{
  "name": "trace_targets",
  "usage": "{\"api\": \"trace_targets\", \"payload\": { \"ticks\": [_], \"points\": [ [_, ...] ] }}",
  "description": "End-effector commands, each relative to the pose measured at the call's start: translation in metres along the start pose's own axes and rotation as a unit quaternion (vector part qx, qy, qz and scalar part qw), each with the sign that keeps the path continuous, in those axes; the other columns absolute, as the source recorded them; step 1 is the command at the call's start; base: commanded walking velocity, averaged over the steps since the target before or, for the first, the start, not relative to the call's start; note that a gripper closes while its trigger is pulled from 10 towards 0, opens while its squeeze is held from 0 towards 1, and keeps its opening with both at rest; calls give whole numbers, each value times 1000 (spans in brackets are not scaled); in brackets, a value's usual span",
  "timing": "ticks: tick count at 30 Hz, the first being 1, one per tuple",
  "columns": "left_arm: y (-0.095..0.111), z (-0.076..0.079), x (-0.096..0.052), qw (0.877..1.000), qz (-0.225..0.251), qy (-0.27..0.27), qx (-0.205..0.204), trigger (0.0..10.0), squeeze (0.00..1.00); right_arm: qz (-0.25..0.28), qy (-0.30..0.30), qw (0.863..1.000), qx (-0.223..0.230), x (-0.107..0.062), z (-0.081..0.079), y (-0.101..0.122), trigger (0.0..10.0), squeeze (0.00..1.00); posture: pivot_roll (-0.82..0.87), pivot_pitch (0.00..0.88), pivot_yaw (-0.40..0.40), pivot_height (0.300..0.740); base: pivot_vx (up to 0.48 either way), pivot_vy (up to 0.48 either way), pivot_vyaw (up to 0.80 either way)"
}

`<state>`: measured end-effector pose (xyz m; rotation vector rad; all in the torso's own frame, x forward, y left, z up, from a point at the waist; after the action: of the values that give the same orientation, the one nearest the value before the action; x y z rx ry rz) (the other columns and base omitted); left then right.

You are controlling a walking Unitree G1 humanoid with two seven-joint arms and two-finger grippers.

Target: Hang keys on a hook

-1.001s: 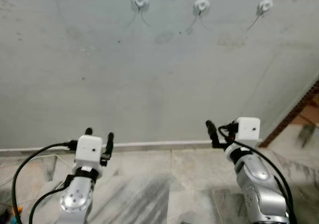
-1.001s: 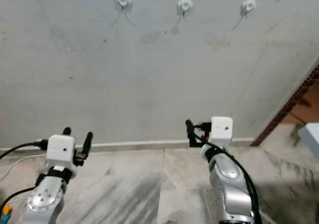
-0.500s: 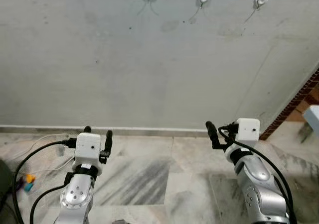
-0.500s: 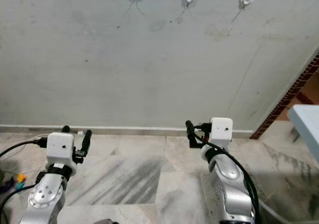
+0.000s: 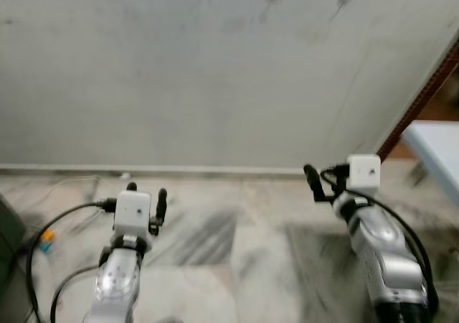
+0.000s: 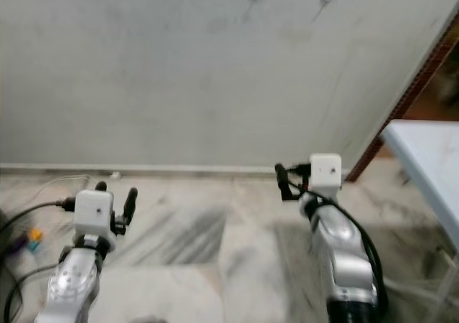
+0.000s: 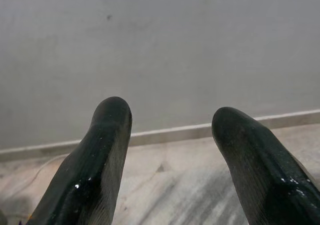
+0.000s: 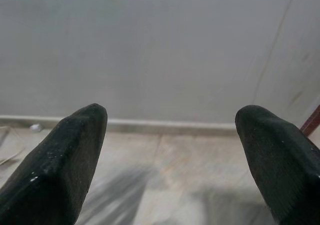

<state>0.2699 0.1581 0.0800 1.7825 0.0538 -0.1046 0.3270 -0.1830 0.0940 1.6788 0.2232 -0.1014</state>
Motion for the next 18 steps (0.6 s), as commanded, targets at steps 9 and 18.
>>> {"api": "trace_targets", "payload": {
  "ticks": [9, 18],
  "points": [
    [24, 6, 15, 998, 36, -33, -29, 10000, 0, 15, -19, 999, 30, 3, -10, -2, 10000, 0, 21, 101, 1, 740, 0, 0, 0],
    [28, 19, 18, 996, 47, -70, -35, 10000, 0, 51, -44, 998, 4, -4, -2, 13, 10000, 0, 7, 92, 0, 740, 0, 0, -197]
  ]
}}
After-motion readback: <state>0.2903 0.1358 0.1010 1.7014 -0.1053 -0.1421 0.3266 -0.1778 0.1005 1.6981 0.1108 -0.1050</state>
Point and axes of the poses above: a point about 5 cm out from each wrist's last joint towards the gripper, its own x axis pointing out of the wrist towards the gripper, its own y axis along the axis of the wrist's last joint, z = x × y, the point moved 3 cm from there along x, pointing out of the wrist towards the gripper, and after that the axes turned 4 degrees about x, right-handed, at the moved point
